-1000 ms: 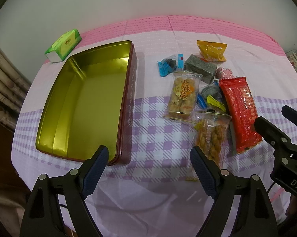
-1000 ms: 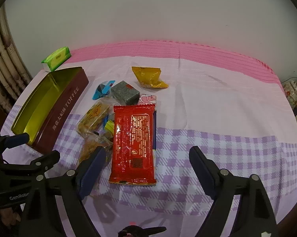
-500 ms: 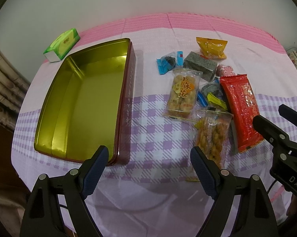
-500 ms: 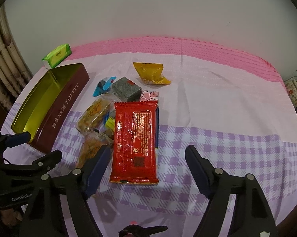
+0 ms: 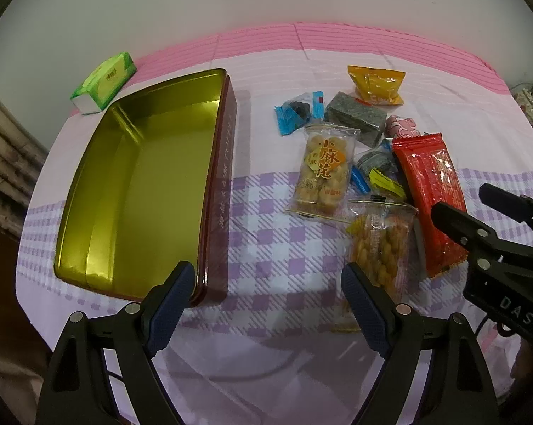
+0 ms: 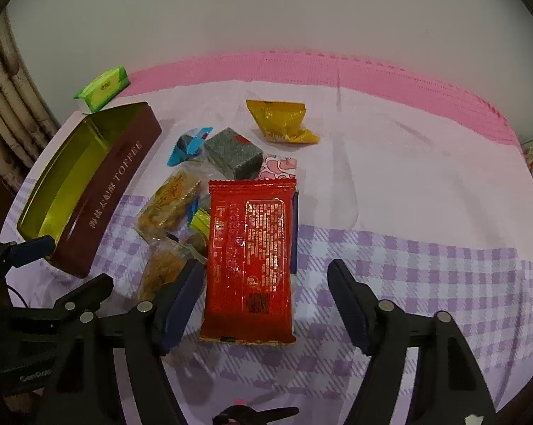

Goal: Organize snacks
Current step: 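Reach the right gripper to the red packet while the left gripper approaches the snack pile, then lift the red packet with the right gripper while the left grasps the clear snack bag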

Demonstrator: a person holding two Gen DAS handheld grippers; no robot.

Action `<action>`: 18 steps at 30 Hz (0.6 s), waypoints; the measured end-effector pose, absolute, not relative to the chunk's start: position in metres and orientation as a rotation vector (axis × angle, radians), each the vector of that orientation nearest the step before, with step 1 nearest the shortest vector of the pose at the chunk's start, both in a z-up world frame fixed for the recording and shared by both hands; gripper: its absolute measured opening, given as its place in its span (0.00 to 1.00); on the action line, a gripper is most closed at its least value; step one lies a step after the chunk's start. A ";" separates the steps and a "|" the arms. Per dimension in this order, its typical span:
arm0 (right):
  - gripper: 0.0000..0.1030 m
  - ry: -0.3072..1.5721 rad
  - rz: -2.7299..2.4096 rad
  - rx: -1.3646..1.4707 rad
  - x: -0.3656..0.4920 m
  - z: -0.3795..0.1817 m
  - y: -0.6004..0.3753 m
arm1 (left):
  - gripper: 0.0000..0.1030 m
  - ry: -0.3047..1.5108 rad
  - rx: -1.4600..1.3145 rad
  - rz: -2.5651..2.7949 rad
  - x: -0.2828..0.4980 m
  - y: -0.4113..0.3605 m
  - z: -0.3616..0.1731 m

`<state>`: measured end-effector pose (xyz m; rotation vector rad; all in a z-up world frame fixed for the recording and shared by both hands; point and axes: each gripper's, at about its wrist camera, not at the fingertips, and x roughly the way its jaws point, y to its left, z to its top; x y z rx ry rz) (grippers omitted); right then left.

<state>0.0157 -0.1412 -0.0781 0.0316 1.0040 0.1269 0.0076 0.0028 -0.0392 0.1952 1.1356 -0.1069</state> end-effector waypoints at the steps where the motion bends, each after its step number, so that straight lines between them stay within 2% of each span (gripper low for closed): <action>1: 0.65 1.011 0.127 0.035 0.018 -0.080 -0.141 | 0.82 1.137 0.194 -0.108 0.008 0.003 -0.040; 9: 0.64 1.042 0.144 0.045 0.030 -0.088 -0.139 | 0.82 1.143 0.191 -0.114 0.011 0.003 -0.043; 18: 0.48 1.063 0.157 0.048 0.034 -0.094 -0.137 | 0.82 1.142 0.190 -0.114 0.013 0.002 -0.044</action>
